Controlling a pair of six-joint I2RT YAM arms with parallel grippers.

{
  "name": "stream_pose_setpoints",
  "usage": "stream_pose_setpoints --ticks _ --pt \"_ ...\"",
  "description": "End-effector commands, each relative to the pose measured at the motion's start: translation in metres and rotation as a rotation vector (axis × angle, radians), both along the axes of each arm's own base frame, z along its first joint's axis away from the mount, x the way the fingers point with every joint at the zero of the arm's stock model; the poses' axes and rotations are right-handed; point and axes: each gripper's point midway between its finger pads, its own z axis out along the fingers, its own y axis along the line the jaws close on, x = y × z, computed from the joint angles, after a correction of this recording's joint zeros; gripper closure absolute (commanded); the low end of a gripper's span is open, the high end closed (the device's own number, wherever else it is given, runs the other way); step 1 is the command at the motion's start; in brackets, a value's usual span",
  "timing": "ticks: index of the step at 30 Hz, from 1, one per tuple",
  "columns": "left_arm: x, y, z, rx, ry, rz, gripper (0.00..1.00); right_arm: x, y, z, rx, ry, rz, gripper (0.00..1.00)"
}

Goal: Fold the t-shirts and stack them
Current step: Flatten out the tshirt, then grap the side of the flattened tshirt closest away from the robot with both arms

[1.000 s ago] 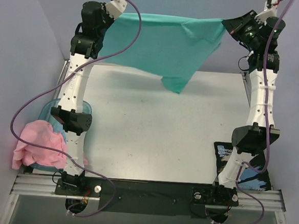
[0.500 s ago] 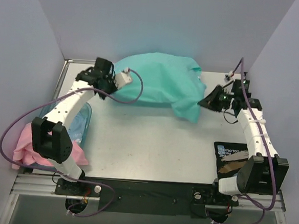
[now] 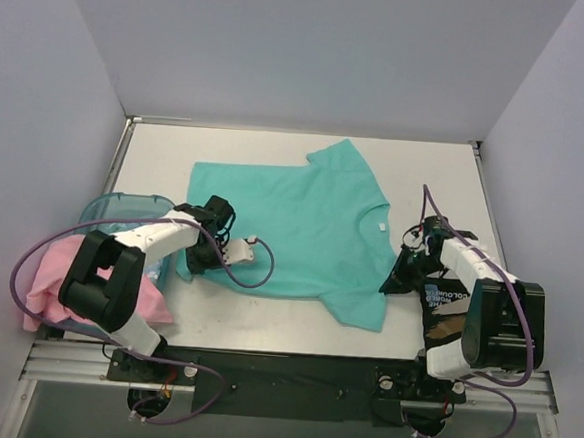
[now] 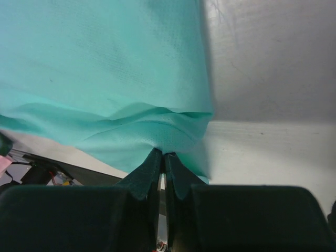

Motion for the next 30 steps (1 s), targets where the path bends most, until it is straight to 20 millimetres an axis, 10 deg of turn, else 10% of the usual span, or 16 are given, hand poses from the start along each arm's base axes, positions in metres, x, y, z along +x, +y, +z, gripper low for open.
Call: stream_pose_setpoints --ticks 1,4,9,21,30 --pt "-0.001 -0.001 0.023 -0.037 -0.041 -0.05 0.99 -0.019 -0.017 -0.008 -0.101 0.076 0.003 1.0" --pt "-0.02 -0.005 0.029 -0.073 0.042 -0.056 0.84 -0.025 -0.02 -0.009 -0.126 0.095 0.013 1.0" --pt "-0.047 -0.002 0.033 -0.085 0.149 -0.075 0.51 -0.029 -0.018 -0.009 -0.169 0.105 0.051 0.59" --pt "-0.037 0.024 0.022 -0.012 0.03 -0.002 0.48 -0.067 -0.019 0.01 -0.348 0.069 0.063 0.5" --pt "-0.026 0.027 0.0 -0.019 -0.033 0.037 0.49 -0.098 -0.002 -0.027 -0.309 0.198 0.086 0.52"
